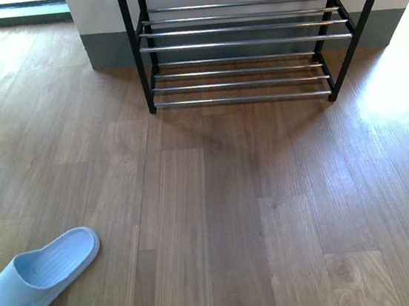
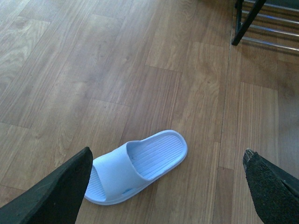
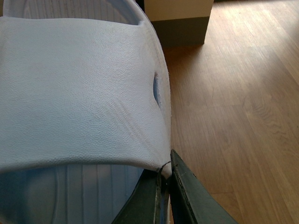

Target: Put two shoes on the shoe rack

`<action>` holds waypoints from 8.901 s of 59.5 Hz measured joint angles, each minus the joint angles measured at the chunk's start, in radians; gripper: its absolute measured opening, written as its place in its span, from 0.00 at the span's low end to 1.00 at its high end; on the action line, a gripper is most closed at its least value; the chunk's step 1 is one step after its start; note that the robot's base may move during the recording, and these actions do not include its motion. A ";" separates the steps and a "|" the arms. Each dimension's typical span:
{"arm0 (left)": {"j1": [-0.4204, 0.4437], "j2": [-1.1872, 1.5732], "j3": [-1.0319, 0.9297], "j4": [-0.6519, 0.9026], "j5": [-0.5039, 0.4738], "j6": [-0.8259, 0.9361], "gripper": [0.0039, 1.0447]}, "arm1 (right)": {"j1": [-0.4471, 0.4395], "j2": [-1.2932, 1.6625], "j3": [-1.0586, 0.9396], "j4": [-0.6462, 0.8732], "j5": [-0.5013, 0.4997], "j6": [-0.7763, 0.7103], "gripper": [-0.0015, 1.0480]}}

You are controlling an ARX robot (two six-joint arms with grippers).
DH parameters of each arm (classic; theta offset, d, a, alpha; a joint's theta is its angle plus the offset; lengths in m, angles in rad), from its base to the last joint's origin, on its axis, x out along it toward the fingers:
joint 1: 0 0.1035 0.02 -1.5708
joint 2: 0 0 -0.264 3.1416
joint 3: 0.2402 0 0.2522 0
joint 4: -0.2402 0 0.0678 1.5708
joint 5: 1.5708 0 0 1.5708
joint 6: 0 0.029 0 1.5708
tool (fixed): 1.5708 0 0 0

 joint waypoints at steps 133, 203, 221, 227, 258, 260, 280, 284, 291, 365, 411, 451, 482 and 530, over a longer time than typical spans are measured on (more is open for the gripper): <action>-0.127 1.134 0.819 -0.167 -0.341 -0.187 0.91 | 0.000 0.000 0.000 0.000 0.000 0.000 0.01; -0.151 1.136 0.875 -0.408 -0.368 -0.303 0.91 | 0.000 0.000 0.000 0.000 0.000 0.000 0.01; -0.153 1.136 0.872 -0.420 -0.420 -0.334 0.90 | 0.000 0.000 0.000 0.000 0.000 0.000 0.01; -0.154 1.135 0.868 -0.418 -0.457 -0.354 0.74 | 0.000 0.000 0.000 0.000 0.000 0.000 0.01; -0.210 1.050 0.785 -0.320 -0.544 -0.370 0.36 | 0.000 0.000 0.000 0.000 0.000 0.000 0.01; -0.214 1.037 0.776 -0.320 -0.549 -0.375 0.42 | 0.000 0.000 0.000 0.000 0.000 0.000 0.01; -0.226 1.018 0.778 -0.464 -0.603 -0.505 0.91 | 0.000 0.000 0.000 0.000 0.000 0.000 0.01; -0.229 1.016 0.785 -0.498 -0.612 -0.533 0.91 | 0.000 0.000 0.000 0.000 0.000 0.000 0.01; -0.230 1.014 0.798 -0.548 -0.625 -0.568 0.91 | 0.000 0.000 0.000 0.000 0.000 0.000 0.01; -0.042 0.727 0.343 0.197 -0.062 -0.024 0.91 | 0.000 0.000 0.000 0.000 0.000 0.000 0.01; 0.126 1.104 0.778 -0.123 -0.212 -0.009 0.91 | 0.000 0.000 0.000 0.000 0.000 0.000 0.01; 0.110 1.253 1.190 -0.484 -0.183 0.054 0.69 | 0.000 0.000 0.000 0.000 0.000 0.000 0.01; 0.118 1.221 1.103 -0.169 -0.063 0.313 0.79 | 0.000 0.000 0.000 0.000 0.000 0.000 0.01; 0.171 0.739 0.294 0.287 0.077 0.175 0.91 | 0.000 0.000 0.000 0.000 0.000 0.000 0.01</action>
